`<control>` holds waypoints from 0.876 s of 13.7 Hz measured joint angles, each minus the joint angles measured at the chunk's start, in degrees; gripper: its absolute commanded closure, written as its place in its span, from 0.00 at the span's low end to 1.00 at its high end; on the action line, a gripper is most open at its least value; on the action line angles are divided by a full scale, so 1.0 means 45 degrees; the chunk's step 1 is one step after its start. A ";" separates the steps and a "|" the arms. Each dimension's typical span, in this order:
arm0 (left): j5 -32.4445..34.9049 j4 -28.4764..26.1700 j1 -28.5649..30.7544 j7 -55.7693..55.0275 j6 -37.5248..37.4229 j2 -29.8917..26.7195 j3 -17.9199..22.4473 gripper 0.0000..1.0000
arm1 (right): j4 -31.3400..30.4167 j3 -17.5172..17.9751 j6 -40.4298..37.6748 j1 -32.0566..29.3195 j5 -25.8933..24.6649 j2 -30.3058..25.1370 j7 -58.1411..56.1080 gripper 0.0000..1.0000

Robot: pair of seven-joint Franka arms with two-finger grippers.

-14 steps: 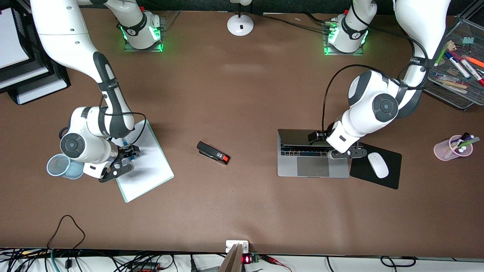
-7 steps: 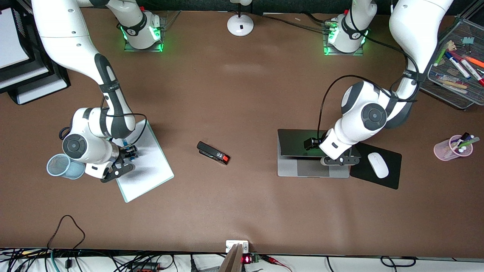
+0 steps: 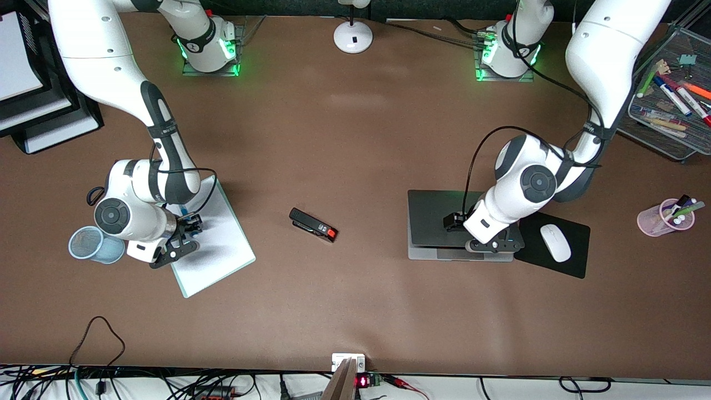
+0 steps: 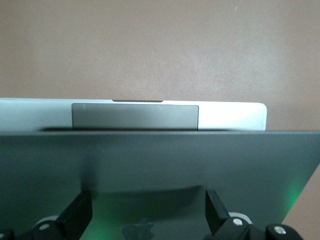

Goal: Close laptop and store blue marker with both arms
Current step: 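Push the laptop lid down shut with the left gripper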

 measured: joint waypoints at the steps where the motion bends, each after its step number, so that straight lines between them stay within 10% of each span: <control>1: 0.0035 0.0007 0.0000 0.0000 0.0042 0.0119 0.0002 0.00 | 0.0000 -0.0001 0.0000 -0.0001 0.0070 0.0004 -0.0001 0.66; 12: 0.0064 0.0042 -0.0001 0.0000 0.0702 0.0817 0.0132 0.00 | 0.0011 -0.0013 0.0007 -0.0006 0.0599 0.0005 -0.0011 0.91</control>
